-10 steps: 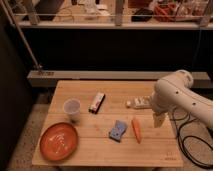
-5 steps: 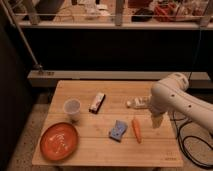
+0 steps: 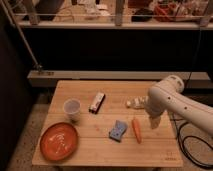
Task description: Place the pepper on the white sponge
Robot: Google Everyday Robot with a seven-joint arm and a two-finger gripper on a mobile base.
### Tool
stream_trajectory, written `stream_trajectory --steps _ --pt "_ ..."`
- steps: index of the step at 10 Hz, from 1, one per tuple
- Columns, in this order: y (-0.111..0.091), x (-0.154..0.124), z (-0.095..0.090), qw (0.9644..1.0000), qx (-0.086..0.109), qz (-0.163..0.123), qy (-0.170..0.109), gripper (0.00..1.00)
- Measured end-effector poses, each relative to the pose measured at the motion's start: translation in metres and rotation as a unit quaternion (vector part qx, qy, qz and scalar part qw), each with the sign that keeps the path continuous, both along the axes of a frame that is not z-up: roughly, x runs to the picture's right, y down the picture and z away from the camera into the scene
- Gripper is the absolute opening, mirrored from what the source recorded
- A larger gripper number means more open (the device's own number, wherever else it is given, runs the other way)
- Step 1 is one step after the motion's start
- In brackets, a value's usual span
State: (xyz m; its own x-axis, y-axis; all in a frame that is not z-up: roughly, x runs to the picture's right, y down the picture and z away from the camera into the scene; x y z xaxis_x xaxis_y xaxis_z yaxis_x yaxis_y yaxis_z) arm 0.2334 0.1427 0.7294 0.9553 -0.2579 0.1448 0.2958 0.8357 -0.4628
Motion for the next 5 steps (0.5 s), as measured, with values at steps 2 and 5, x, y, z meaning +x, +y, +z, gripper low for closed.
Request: stream_trajectory --steps 2,5 --pt "0.004 -0.003 0.006 0.9999 0.001 -0.010 -0.005 0.80" --pt "0.008 -0.008 0.014 0.9997 0.002 -0.022 -0.013 0.80"
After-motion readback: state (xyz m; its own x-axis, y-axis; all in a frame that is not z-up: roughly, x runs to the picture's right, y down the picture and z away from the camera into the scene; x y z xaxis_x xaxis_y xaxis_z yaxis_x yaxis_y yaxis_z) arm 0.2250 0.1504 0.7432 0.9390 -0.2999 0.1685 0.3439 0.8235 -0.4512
